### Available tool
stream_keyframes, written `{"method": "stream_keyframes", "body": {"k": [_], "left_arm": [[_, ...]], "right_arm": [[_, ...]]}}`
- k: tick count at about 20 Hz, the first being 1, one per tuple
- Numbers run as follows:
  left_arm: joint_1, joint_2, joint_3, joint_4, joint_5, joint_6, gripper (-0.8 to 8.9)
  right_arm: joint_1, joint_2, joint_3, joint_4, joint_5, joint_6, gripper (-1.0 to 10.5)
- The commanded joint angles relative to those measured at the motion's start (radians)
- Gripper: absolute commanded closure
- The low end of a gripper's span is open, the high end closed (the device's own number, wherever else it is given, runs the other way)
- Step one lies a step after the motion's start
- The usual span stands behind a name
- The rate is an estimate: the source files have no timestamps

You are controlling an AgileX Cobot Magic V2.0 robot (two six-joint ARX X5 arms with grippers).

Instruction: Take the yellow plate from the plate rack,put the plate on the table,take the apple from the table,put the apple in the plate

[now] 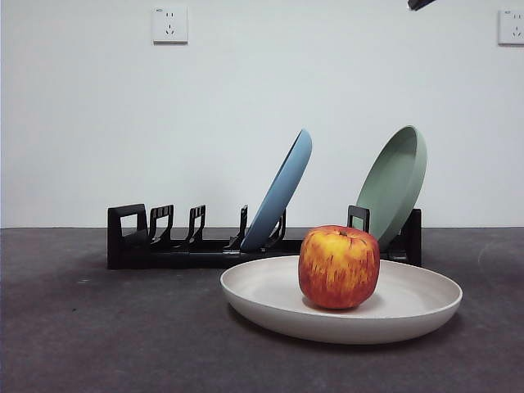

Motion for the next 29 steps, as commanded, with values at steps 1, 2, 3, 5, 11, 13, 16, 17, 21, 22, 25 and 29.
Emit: {"method": "stream_keyframes", "body": {"k": [1, 2, 3, 5, 11, 13, 16, 17, 21, 22, 25, 29], "left_arm": [[-0.043, -0.02, -0.122, 0.102, -0.042, -0.006, 8.22], [-0.055, -0.029, -0.178, 0.152, -0.048, -0.021, 8.22], [-0.066, -0.039, -0.235, 0.203, -0.051, -0.043, 8.22], [-0.09, -0.056, -0.347, 0.303, -0.064, -0.084, 8.22], [-0.149, -0.077, -0.586, 0.453, -0.127, -0.127, 8.22], [-0.177, -0.079, -0.652, 0.524, -0.148, -0.144, 8.22], [-0.213, -0.079, -0.698, 0.571, -0.166, -0.156, 8.22], [-0.223, -0.079, -0.698, 0.571, -0.17, -0.155, 8.22], [-0.234, -0.079, -0.698, 0.595, -0.167, -0.155, 8.21], [-0.234, -0.078, -0.698, 0.58, -0.168, -0.154, 8.17], [-0.232, -0.078, -0.698, 0.547, -0.17, -0.154, 8.17], [-0.232, -0.078, -0.698, 0.546, -0.169, -0.154, 8.17]], "right_arm": [[0.01, 0.0, -0.021, 0.002, 0.001, 0.015, 9.6], [0.017, -0.005, -0.038, 0.003, 0.001, 0.015, 9.6], [0.024, -0.008, -0.063, 0.013, 0.002, 0.015, 9.6], [0.028, -0.023, -0.139, 0.047, 0.002, 0.015, 9.6], [0.07, -0.113, -0.423, 0.251, 0.002, 0.09, 9.6], [0.106, -0.14, -0.491, 0.316, 0.006, 0.103, 9.6], [0.157, -0.146, -0.522, 0.343, 0.009, 0.118, 9.6], [0.167, -0.146, -0.522, 0.346, 0.009, 0.117, 9.6], [0.176, -0.146, -0.522, 0.348, 0.006, 0.117, 9.6], [0.176, -0.146, -0.522, 0.345, 0.006, 0.118, 9.5], [0.176, -0.146, -0.522, 0.34, 0.005, 0.117, 9.5], [0.176, -0.146, -0.522, 0.34, 0.006, 0.117, 9.5]]}}
